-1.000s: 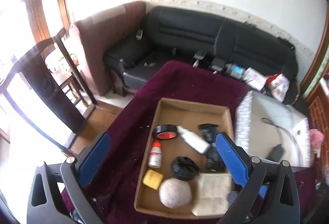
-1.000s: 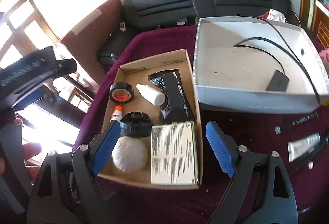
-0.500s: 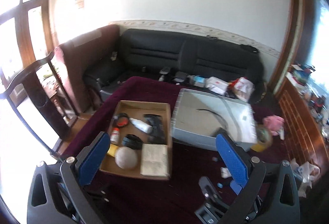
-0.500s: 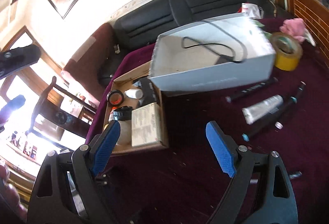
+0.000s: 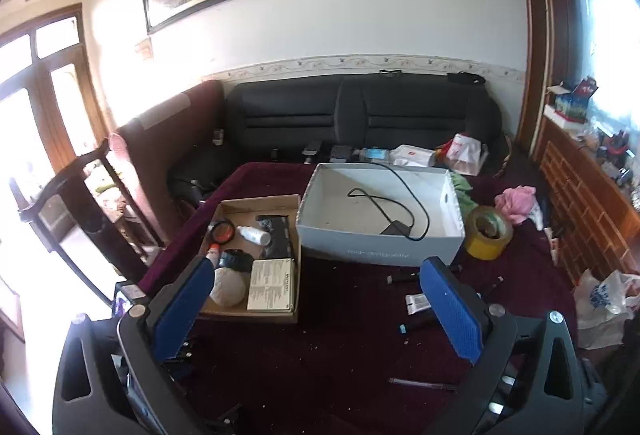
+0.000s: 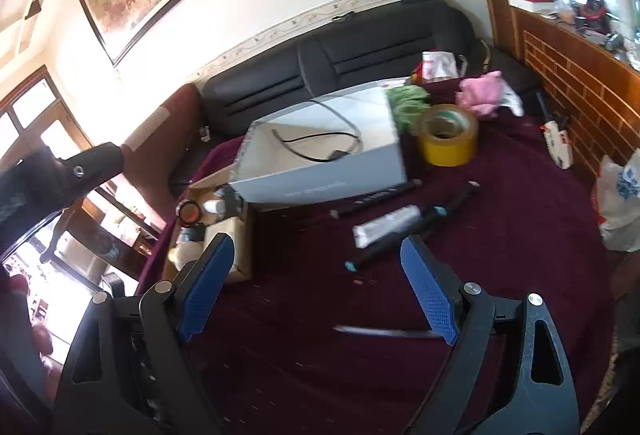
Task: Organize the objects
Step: 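Withdraw both open tools from the tray back over the table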
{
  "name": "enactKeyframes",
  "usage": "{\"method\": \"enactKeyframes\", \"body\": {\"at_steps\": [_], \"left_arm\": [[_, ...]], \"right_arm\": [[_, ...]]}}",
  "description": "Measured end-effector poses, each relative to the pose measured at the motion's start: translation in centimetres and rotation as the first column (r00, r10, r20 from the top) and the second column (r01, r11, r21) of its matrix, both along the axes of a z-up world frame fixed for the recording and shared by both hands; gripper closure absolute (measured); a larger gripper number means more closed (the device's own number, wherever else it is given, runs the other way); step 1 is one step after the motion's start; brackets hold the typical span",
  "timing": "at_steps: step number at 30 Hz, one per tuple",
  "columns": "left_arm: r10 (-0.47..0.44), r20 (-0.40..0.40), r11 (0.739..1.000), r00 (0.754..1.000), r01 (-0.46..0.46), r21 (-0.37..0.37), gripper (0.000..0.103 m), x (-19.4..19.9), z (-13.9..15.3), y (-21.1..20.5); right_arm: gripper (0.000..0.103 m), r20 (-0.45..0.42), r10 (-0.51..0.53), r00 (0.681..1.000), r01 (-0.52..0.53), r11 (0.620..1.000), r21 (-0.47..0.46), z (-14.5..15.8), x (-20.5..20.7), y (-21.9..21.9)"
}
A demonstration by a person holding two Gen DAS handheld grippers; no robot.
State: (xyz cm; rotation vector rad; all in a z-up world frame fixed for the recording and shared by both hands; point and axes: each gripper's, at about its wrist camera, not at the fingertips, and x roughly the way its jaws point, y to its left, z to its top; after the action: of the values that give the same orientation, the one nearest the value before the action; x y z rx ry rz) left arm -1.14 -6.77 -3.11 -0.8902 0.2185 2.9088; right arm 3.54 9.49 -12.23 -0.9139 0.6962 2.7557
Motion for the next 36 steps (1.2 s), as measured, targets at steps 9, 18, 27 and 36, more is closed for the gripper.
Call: {"method": "enactKeyframes", "body": {"at_steps": [9,18,27,36], "left_arm": [[-0.005,-0.109,0.999,0.994,0.000,-0.051,0.000,4.5,1.0,3.3],[-0.091,-0.036,0.996,0.995,0.090,-0.027,0.000,5.4,-0.1,6.0],[0.043,0.019,0.998,0.999,-0.042,-0.049,0.000,1.3,-3.0,3.0],[0.102,0.053,0.994,0.993,-0.100,-0.048,0.000,-0.4,-4.4,-0.3]], "right_arm": [[0.017,-0.042,-0.065,0.997,0.067,0.997,0.042,0.5,7.5,4.2],[0.000,-0.296,-0.086,0.951,0.177,0.938,0.297,4.5,14.4,3.0],[0.000,-0.290,-0.028,0.957,0.110,0.956,0.273,7.6,11.9,2.0],[0.000,-0.137,0.057,0.989,-0.018,0.963,0.270,2.4,8.3,-0.5]]}}
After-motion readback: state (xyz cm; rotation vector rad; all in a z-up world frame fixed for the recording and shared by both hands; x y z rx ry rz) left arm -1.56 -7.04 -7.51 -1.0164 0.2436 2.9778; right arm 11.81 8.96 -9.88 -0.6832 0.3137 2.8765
